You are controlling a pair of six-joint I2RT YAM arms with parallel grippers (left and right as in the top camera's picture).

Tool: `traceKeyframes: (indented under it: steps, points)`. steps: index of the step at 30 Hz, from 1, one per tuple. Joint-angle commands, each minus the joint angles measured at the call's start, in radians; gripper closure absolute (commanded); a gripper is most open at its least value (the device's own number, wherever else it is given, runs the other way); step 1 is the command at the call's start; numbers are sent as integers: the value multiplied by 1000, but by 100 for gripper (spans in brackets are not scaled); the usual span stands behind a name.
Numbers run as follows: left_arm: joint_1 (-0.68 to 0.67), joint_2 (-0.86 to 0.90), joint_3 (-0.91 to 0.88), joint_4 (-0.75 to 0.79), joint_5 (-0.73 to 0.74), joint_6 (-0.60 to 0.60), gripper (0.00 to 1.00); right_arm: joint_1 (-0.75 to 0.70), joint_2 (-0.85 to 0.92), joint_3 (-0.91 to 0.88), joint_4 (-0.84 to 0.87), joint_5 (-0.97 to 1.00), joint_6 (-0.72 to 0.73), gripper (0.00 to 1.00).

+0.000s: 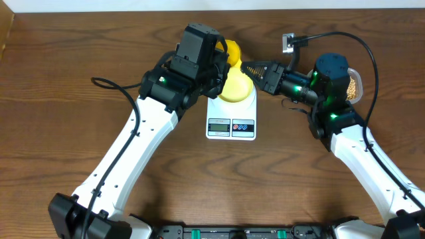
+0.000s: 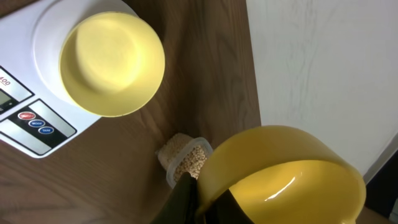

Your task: Scoop item into bowl and weigh 50g on scale

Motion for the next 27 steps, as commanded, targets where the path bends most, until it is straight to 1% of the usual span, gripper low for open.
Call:
traceKeyframes:
  steps: [1,2,3,8,9,11,13,16,18,19,22,25,27]
  points:
    - [3,-9,4,-2,9,-9,92,2,-2,19,0,-8,-5,94]
    - [3,-9,4,-2,9,-9,91,2,-2,19,0,-8,-5,98]
    - [3,-9,4,-2,9,-9,87,2,-2,19,0,-8,-5,99]
    - [3,-9,4,-3,9,-9,83,2,-2,19,0,-5,-13,99]
    - [3,-9,4,-2,9,-9,78,2,-2,19,0,-3,-13,99]
    - [3,-9,4,-2,8,-9,76,2,-2,19,0,1,-15,99]
    - [3,-9,4,-2,8,-9,71,2,-2,19,-1,6,-24,99]
    - [3,-9,4,-2,3,-9,71,0,-2,19,-29,19,-58,99]
    - [3,-9,4,-2,-32,-8,71,0,-2,19,-73,35,-114,99]
    - [3,-9,4,-2,-46,14,71,0,-2,19,-101,47,-140,99]
    - [19,-12,4,-2,-61,178,71,0,-2,19,-188,93,-218,99]
    - [46,-21,4,-2,-59,348,71,-2,-2,19,-219,103,-291,99]
    - [60,-28,4,-2,-59,435,71,-2,-5,19,-242,105,-328,99]
